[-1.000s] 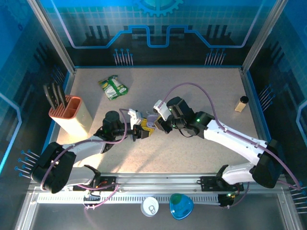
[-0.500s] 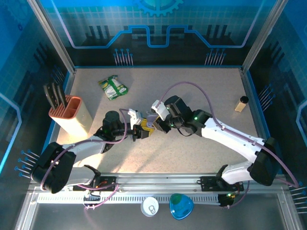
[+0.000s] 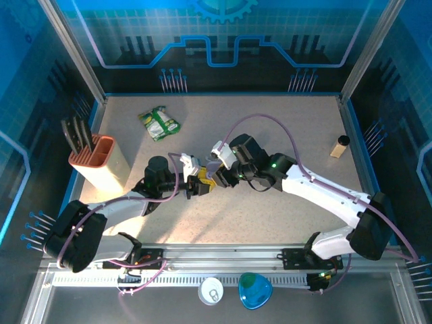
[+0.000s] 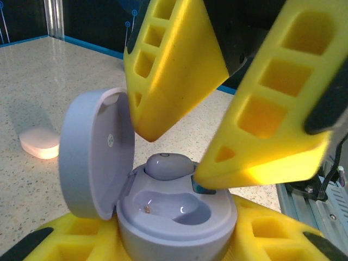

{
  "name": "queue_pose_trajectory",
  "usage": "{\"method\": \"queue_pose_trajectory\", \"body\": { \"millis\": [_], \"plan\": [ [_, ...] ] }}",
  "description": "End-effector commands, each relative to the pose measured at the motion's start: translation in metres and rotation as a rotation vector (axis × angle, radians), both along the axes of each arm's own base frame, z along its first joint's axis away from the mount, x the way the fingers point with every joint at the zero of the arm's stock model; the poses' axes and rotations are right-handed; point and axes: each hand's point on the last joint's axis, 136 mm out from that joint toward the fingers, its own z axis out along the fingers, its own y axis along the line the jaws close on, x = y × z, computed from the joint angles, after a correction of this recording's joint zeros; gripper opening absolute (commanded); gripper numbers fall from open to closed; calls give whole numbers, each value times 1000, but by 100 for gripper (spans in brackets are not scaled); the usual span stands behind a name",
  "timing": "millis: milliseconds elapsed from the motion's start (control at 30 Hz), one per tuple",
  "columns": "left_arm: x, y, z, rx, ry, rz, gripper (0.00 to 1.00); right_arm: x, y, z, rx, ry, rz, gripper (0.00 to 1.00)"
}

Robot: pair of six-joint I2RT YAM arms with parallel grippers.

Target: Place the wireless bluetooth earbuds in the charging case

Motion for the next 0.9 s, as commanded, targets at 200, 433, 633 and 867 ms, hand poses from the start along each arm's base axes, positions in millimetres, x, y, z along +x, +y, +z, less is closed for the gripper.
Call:
{"method": "queue_pose_trajectory", "body": {
  "millis": [200,433,633,867],
  "plan": [
    [17,8,18,-31,-58,68,34,-3,-17,55,312,-70,-30,49],
    [53,41,31,-48,-95,319,33,15,-54,20,335,4,-245,50],
    [70,68,66,-108,-177,480,34,25,-49,-43,273,185,-340,50],
    [61,77,116,-204,-287,505,34,29,15,-95,253,440,-245,49]
  ]
}}
